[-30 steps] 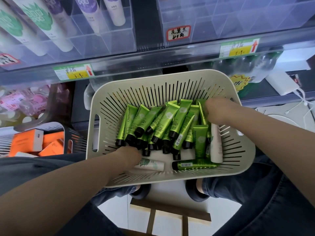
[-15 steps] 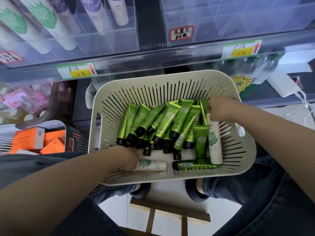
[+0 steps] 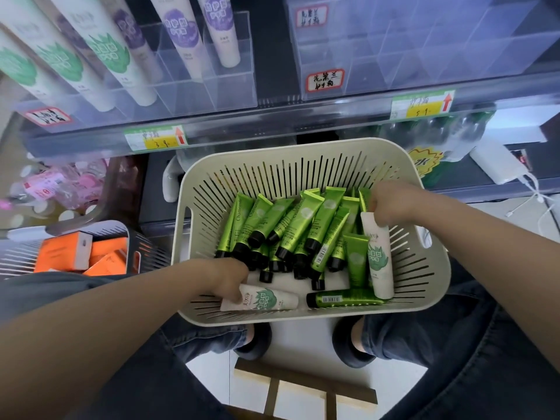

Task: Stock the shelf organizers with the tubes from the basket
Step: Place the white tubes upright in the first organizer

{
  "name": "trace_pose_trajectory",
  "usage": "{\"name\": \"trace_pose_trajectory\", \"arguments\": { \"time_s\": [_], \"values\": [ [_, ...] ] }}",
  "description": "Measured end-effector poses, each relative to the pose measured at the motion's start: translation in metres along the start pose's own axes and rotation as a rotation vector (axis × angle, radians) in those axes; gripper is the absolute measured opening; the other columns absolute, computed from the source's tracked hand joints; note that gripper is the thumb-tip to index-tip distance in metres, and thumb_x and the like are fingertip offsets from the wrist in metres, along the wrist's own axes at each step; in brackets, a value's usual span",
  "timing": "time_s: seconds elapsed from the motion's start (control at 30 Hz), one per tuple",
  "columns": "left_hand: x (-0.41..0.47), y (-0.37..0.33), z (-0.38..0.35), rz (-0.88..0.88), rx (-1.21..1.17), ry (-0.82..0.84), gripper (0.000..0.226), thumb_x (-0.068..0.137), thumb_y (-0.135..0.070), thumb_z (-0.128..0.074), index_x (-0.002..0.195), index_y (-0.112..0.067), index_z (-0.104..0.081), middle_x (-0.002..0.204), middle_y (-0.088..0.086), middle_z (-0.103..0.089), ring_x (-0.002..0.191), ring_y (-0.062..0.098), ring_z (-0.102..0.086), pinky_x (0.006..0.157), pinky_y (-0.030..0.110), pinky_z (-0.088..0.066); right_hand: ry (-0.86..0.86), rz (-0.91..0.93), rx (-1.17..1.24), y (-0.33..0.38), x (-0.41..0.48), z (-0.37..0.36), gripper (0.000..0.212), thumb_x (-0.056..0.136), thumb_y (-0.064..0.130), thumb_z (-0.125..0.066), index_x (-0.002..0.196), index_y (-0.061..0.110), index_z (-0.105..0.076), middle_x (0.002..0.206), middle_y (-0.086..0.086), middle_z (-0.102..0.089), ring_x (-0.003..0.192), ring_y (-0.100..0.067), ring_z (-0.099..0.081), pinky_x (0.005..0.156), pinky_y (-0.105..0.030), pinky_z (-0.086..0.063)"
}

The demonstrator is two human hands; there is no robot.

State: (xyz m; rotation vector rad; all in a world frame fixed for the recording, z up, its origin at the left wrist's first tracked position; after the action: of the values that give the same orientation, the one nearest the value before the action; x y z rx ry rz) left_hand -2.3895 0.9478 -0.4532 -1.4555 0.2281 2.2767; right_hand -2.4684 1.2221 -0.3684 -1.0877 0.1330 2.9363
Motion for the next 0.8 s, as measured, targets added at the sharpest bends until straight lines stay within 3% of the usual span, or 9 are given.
{"name": "trace_pose_trajectory", "arguments": {
  "time_s": [0.1,0.27,0.43,0.6,0.8],
  "values": [
    [-0.012,0.002,0.008,-0.005,-0.056,-0.077,0.036,0.085,-0.030,-0.063,0.114,-0.009,-0.062,0.113,0.006,-0.063,0.102,0.023,-0.058,0.078,0.030,-0.043,0.013,-0.001,0.015,0.002,-0.008,-0.005,0.022,0.080,0.002,-0.055,0.100,0.001,-0.066,0.099,-0.014,-0.066,0.089,-0.026,-0.064,0.063,-0.026,-0.044],
    [-0.033,0.005,0.023,-0.002,-0.104,-0.263,0.025,0.085,-0.030,-0.063,0.098,-0.009,-0.062,0.092,0.004,-0.060,0.080,0.018,-0.051,0.065,0.027,-0.037,-0.045,0.024,0.081,0.010,-0.025,0.000,0.027,0.081,0.002,-0.055,0.104,-0.002,-0.068,0.109,-0.020,-0.066,0.099,-0.030,-0.064,0.067,-0.030,-0.048],
    [-0.062,0.011,0.046,-0.047,-0.157,-0.459,0.018,0.085,-0.031,-0.065,0.078,-0.019,-0.054,0.078,-0.003,-0.053,0.073,0.017,-0.049,0.062,0.026,-0.034,-0.117,0.087,0.106,0.024,-0.043,0.025,0.022,0.083,0.006,-0.061,0.102,0.012,-0.071,0.092,-0.002,-0.066,0.084,-0.017,-0.060,0.070,-0.026,-0.047],
    [-0.095,0.021,0.073,-0.082,-0.267,-0.623,0.020,0.086,-0.030,-0.063,0.093,-0.011,-0.067,0.091,0.002,-0.065,0.085,0.018,-0.058,0.071,0.030,-0.042,-0.221,0.148,0.172,0.047,-0.064,0.058,0.016,0.081,0.008,-0.064,0.092,0.014,-0.073,0.089,0.001,-0.067,0.082,-0.013,-0.059,0.073,-0.024,-0.044],
    [-0.145,0.038,0.108,-0.105,-0.333,-0.803,0.017,0.089,-0.022,-0.060,0.095,-0.009,-0.069,0.093,0.003,-0.067,0.086,0.017,-0.060,0.079,0.034,-0.047,-0.277,0.214,0.228,0.081,-0.079,0.094,0.013,0.081,0.008,-0.065,0.087,0.017,-0.072,0.083,0.004,-0.067,0.077,-0.009,-0.060,0.069,-0.024,-0.046]
  ]
}}
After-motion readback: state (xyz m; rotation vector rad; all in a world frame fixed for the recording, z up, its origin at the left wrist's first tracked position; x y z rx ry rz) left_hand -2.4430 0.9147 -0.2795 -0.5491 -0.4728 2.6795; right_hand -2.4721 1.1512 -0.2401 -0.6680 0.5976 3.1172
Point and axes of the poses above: each hand's wrist, its own x-axis towards the middle knuckle, its own z-axis out of the back of the hand, y = z × x, the point moved 6 cm from there along x, towards the middle knuckle
